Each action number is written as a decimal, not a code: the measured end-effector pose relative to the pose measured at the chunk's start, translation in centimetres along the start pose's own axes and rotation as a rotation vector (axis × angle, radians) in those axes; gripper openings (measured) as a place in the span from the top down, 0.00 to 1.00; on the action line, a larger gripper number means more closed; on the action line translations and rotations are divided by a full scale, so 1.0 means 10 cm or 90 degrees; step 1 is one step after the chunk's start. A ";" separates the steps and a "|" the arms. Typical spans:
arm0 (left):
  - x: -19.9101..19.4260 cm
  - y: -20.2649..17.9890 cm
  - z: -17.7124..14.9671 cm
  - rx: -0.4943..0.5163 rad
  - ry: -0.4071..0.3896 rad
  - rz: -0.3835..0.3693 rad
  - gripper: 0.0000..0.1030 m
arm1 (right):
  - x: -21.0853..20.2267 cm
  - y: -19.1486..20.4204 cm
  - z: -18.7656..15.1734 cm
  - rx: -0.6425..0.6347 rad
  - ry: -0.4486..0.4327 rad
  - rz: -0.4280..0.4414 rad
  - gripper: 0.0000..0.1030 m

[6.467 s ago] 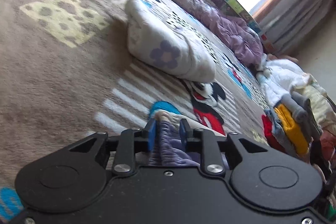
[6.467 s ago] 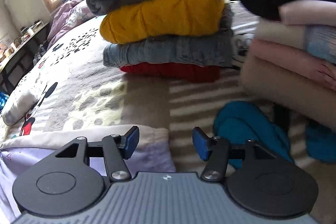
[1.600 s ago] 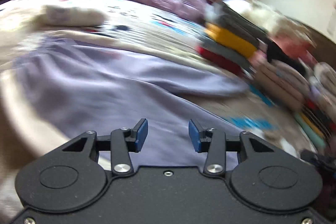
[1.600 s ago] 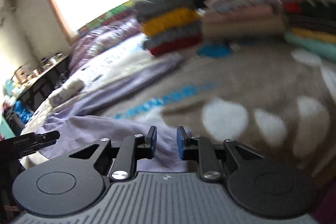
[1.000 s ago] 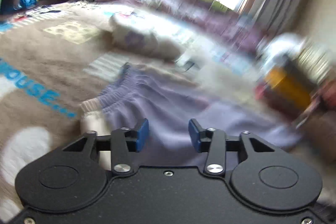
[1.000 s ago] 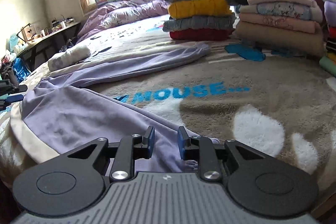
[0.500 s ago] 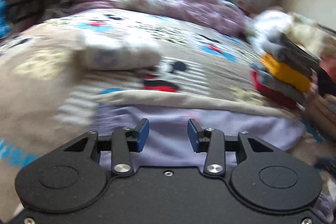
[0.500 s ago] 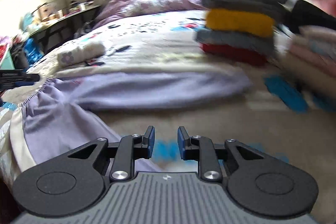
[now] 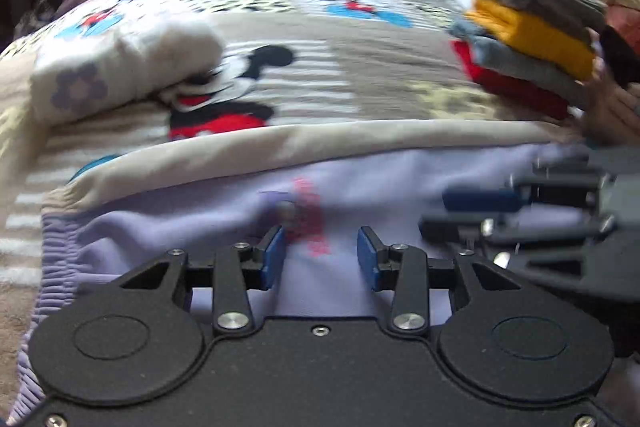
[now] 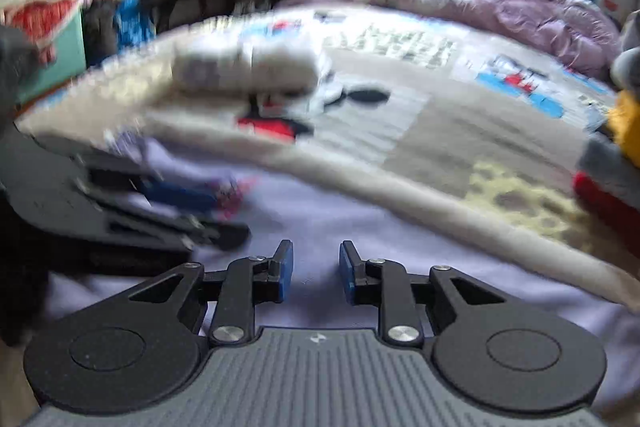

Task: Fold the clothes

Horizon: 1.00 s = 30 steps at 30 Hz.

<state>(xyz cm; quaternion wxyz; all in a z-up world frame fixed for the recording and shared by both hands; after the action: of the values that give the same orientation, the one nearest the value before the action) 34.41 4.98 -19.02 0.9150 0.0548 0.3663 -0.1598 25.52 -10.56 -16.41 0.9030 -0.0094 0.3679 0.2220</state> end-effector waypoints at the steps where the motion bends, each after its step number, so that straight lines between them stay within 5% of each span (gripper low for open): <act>1: 0.00 0.08 0.00 -0.016 0.000 0.003 0.63 | 0.07 -0.02 -0.04 -0.004 0.011 -0.002 0.73; 9: -0.09 0.81 0.03 -0.110 -0.009 0.080 0.63 | -0.27 -0.85 -0.16 0.070 -0.011 -0.069 0.64; 17: -0.28 0.93 0.07 -0.156 -0.040 0.076 0.61 | -0.81 -1.82 -0.40 0.138 -0.015 -0.191 0.62; 24: -0.85 0.96 0.09 -0.148 -0.112 0.096 0.53 | -1.67 -1.57 -0.58 0.059 -0.041 -0.173 0.61; 30: -1.58 0.96 -0.21 -0.116 -0.188 0.130 0.41 | -2.43 -1.06 -0.80 -0.061 -0.075 -0.132 0.58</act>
<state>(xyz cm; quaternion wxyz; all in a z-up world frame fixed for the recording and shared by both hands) 25.43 18.50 -9.85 0.9715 -0.0156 0.2335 -0.0388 9.20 -31.14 -7.58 0.9397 -0.0774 0.3000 0.1450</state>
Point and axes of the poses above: each gripper's, at about its wrist camera, not at the fingertips, and x roughly the way its jaws point, y to its left, z to its top, the point moved 8 cm from there along x, roughly the way its jaws point, and after that the axes turned 10 degrees about x, right-handed, at the moved point
